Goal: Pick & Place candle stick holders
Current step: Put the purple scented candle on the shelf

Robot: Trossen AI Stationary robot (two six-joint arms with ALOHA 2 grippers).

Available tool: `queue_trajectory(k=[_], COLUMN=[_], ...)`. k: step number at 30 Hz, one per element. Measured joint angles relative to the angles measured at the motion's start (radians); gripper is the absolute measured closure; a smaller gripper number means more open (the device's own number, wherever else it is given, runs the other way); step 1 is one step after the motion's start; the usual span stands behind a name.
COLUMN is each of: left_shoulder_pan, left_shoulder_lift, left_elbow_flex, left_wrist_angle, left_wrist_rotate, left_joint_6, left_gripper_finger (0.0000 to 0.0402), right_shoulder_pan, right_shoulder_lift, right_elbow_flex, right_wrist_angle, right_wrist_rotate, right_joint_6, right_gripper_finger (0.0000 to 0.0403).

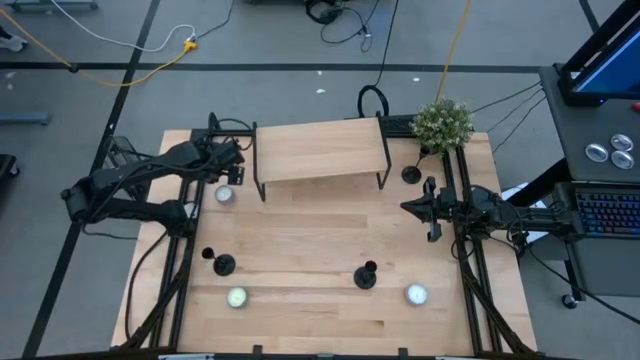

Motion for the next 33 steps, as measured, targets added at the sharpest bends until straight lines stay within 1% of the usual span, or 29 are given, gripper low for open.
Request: queue_trajectory(k=[3,5,9,11,17,24,29,33], left_shoulder_pan=[0.062,0.105,0.187,0.223,0.305,0.328,0.328,0.328], left_shoulder_lift=[0.017,0.030,0.059,0.073,0.132,0.226,0.298,0.329], left_elbow_flex=[0.000,0.000,0.000,0.000,0.000,0.000,0.000,0.001], left_wrist_angle=[0.000,0.000,-0.001,0.000,0.003,0.004,0.005,0.009], left_wrist_rotate=[0.087,0.126,0.167,0.172,0.204,0.295,0.297,0.292], left_joint_6=[0.018,0.024,0.059,0.094,0.175,0.183,0.184,0.183], left_gripper_finger=[0.0036,0.0039,0.0047,0.0053,0.0077,0.0103,0.0104,0.0103], right_shoulder_pan=[0.000,0.000,0.000,0.000,0.000,0.000,0.000,0.000], right_shoulder_lift=[0.000,0.000,0.000,0.000,0.000,0.000,0.000,0.000], right_elbow_flex=[0.000,0.000,0.000,0.000,0.000,0.000,0.000,0.000], right_wrist_angle=[0.000,0.000,0.000,0.000,0.000,0.000,0.000,0.000], right_wrist_rotate=[0.000,0.000,0.000,0.000,0.000,0.000,0.000,0.000], right_joint_6=[0.000,0.000,0.000,0.000,0.000,0.000,0.000,0.000], right_gripper_finger=[0.0403,0.0403,0.0403,0.0403,0.0403,0.0403,0.0403,0.0403])
